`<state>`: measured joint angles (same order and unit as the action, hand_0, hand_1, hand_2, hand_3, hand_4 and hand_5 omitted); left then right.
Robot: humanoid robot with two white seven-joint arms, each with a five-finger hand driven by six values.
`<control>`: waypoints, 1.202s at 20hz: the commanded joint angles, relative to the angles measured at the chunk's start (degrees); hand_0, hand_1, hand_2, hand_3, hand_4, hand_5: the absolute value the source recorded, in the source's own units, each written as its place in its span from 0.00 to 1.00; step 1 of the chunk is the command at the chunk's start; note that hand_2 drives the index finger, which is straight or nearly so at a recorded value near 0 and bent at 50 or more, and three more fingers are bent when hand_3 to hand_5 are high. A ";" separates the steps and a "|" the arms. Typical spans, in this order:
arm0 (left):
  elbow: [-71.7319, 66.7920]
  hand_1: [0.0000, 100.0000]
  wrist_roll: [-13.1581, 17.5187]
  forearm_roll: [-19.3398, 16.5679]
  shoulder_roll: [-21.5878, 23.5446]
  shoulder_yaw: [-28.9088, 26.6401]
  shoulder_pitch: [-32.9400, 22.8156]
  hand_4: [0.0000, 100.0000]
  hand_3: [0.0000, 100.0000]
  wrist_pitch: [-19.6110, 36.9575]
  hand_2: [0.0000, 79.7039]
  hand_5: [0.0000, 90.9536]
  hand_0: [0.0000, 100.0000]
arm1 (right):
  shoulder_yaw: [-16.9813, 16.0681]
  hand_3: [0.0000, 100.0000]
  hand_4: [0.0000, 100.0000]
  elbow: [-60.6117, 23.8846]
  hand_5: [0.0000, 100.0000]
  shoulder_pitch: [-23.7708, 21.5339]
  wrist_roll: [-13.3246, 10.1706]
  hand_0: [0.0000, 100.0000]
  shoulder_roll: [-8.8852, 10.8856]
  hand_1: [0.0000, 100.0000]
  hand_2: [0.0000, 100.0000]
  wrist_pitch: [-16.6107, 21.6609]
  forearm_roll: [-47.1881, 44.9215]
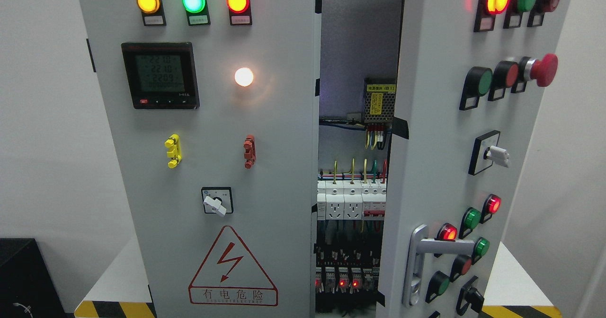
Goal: Open door with both hands
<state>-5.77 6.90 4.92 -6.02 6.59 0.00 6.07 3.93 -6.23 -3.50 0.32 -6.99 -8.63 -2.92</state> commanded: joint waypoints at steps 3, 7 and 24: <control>0.06 0.00 0.04 0.00 0.05 0.00 0.18 0.00 0.00 0.00 0.00 0.00 0.00 | -0.15 0.00 0.00 -0.10 0.00 -0.36 -0.05 0.00 -0.13 0.00 0.00 0.02 -0.07; 0.06 0.00 0.04 0.00 -0.04 0.00 0.18 0.00 0.00 0.00 0.00 0.00 0.00 | -0.15 0.00 0.00 -0.10 0.00 -0.36 0.03 0.00 -0.13 0.00 0.00 0.02 -0.07; 88.09 0.00 28.95 69.07 57.63 -13.92 -43.19 0.00 0.00 1.49 0.00 0.00 0.00 | -0.15 0.00 0.00 -0.10 0.00 -0.36 -0.05 0.00 -0.13 0.00 0.00 0.02 -0.07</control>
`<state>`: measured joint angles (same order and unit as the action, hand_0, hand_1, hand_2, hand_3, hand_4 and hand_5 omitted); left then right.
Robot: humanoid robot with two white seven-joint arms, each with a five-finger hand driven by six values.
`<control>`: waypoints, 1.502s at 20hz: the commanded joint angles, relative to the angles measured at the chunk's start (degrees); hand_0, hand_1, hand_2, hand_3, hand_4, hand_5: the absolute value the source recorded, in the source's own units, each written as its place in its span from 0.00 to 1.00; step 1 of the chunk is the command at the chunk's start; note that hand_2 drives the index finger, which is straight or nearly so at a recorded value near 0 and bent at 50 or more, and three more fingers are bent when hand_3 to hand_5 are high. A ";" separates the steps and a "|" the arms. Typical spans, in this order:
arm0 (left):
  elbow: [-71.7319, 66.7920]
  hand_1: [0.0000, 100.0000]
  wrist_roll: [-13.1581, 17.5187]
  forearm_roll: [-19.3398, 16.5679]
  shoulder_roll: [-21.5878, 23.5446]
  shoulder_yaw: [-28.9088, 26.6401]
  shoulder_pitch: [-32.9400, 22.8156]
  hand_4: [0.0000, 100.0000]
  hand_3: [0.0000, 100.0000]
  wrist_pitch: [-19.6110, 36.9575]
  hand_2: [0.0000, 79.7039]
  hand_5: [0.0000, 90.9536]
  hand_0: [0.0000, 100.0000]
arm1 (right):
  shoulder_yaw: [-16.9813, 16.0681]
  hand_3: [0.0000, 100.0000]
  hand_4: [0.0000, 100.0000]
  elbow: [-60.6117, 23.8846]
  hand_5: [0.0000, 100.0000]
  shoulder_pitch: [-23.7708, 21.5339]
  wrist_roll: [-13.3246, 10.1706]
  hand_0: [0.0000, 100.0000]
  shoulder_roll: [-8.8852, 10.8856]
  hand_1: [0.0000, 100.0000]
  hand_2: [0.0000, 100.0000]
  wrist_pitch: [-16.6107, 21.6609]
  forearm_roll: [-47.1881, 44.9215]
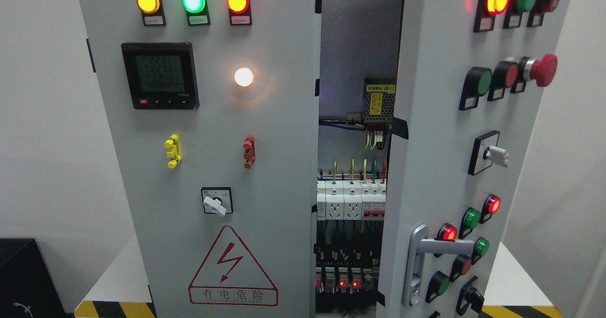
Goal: Open door with both hands
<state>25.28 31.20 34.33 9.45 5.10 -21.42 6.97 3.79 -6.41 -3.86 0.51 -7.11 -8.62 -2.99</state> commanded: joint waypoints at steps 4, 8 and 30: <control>55.24 0.00 17.10 54.61 51.99 -41.85 -31.92 0.00 0.00 -0.72 0.00 0.00 0.00 | -0.02 0.00 0.00 0.08 0.00 0.00 -0.24 0.00 -0.01 0.00 0.00 0.00 0.00; 49.95 0.00 26.71 54.52 54.18 -58.94 -32.28 0.00 0.00 -10.28 0.00 0.00 0.00 | -0.02 0.00 0.00 0.08 0.00 0.00 -0.15 0.00 -0.01 0.00 0.00 0.00 0.00; 55.22 0.00 35.15 45.21 63.22 -19.57 20.67 0.00 0.00 -14.09 0.00 0.00 0.00 | -0.02 0.00 0.00 0.08 0.00 0.00 -0.24 0.00 -0.01 0.00 0.00 0.00 0.00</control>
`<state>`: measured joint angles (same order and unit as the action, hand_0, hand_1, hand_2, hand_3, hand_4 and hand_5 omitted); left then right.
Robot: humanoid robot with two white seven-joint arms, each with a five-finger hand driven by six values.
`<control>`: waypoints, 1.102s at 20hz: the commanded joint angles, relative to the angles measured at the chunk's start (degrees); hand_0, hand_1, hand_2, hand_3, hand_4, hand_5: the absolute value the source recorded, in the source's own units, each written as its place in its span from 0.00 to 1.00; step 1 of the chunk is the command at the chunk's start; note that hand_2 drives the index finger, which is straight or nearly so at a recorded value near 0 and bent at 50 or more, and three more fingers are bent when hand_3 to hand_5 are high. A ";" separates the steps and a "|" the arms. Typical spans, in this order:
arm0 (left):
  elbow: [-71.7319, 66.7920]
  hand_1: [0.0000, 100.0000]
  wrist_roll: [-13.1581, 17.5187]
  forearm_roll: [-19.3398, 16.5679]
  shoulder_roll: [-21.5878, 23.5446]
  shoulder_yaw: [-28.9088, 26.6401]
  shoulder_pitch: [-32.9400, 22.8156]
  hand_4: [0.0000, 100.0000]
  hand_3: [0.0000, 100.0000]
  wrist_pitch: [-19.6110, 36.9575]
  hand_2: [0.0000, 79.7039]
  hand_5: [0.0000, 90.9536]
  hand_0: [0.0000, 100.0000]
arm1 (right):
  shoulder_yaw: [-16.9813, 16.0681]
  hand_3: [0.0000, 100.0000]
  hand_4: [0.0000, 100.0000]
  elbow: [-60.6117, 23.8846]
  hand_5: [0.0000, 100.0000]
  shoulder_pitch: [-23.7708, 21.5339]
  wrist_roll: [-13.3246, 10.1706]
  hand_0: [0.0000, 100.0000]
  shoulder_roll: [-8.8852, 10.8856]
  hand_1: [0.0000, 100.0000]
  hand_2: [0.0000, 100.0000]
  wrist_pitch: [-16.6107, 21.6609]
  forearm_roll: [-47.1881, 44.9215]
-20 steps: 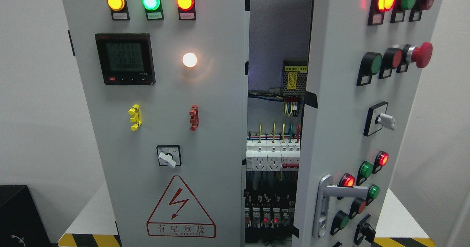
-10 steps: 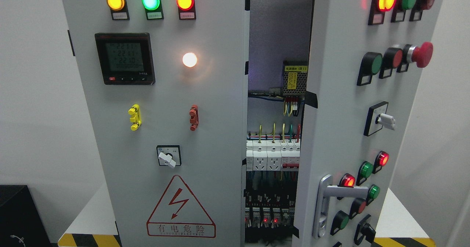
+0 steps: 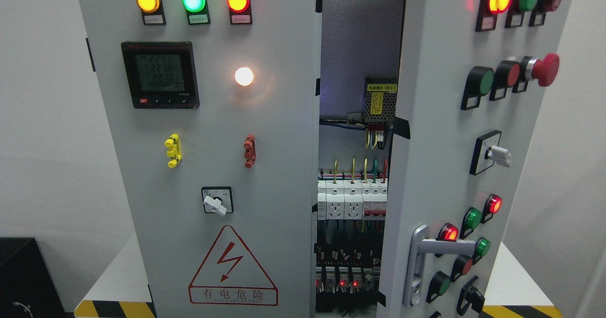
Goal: Open door with both hands
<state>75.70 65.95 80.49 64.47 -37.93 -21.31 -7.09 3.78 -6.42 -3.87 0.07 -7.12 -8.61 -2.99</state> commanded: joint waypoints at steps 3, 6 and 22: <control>4.63 0.00 1.63 0.89 13.91 44.19 36.54 0.00 0.00 -0.11 0.00 0.00 0.00 | 0.00 0.00 0.00 0.09 0.00 0.00 0.28 0.00 0.00 0.00 0.00 -0.01 0.00; 4.98 0.00 1.55 8.09 17.79 64.50 52.19 0.00 0.00 -0.03 0.00 0.00 0.00 | 0.00 0.00 0.00 0.09 0.00 0.00 0.19 0.00 0.00 0.00 0.00 -0.01 0.00; 10.35 0.00 -2.76 7.58 0.58 105.09 87.93 0.00 0.00 0.32 0.00 0.00 0.00 | 0.00 0.00 0.00 0.09 0.00 0.00 0.28 0.00 0.00 0.00 0.00 -0.01 0.00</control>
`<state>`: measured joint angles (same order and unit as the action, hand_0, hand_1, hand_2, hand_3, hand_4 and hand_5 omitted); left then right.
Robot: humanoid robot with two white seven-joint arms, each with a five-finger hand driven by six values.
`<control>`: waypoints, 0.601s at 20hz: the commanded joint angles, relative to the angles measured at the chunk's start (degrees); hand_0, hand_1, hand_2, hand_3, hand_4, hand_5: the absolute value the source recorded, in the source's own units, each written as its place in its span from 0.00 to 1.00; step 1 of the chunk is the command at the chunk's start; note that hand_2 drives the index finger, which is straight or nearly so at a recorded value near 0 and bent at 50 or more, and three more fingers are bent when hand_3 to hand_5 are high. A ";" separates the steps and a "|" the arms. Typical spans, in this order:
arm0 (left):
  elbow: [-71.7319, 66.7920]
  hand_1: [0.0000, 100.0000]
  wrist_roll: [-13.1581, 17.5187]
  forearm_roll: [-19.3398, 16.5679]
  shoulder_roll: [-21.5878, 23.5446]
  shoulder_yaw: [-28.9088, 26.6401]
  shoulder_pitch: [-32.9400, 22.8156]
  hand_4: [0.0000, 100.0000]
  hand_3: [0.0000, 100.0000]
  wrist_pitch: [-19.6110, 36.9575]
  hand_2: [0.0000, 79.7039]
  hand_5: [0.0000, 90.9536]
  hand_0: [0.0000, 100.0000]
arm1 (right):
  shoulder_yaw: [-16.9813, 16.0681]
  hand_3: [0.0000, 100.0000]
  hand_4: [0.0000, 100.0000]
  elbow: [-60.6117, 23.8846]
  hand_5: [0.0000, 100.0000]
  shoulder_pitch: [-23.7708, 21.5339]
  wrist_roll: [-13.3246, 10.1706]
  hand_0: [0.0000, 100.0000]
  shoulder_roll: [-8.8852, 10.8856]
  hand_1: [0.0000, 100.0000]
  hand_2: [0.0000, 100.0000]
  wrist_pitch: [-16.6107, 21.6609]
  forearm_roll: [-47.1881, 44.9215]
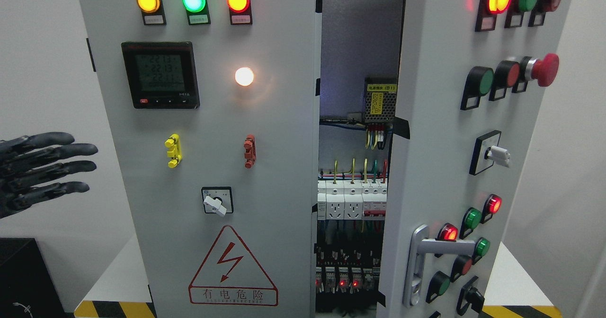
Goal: Open door with both hands
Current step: 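Reach the left hand into the gap beside the door with the silver handle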
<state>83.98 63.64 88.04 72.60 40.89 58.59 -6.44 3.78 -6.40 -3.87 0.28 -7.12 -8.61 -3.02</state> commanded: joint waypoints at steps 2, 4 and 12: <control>3.03 0.00 -0.44 -0.15 -8.09 24.51 7.60 0.00 0.00 -0.50 0.00 0.00 0.00 | 0.00 0.00 0.00 0.07 0.00 0.00 -0.02 0.00 0.00 0.00 0.00 -0.01 0.03; 5.74 0.00 -0.44 -0.15 -8.79 23.97 8.29 0.00 0.00 -0.68 0.00 0.00 0.00 | 0.00 0.00 0.00 0.07 0.00 0.00 -0.02 0.00 0.00 0.00 0.00 -0.01 0.03; 4.10 0.00 -2.36 0.28 -20.81 26.51 18.74 0.00 0.00 -5.08 0.00 0.00 0.00 | 0.00 0.00 0.00 0.07 0.00 0.00 0.07 0.00 0.00 0.00 0.00 -0.01 -0.05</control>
<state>87.37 62.70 88.01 64.00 57.30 70.86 -10.31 3.78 -6.40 -3.87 0.32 -7.12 -8.60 -3.04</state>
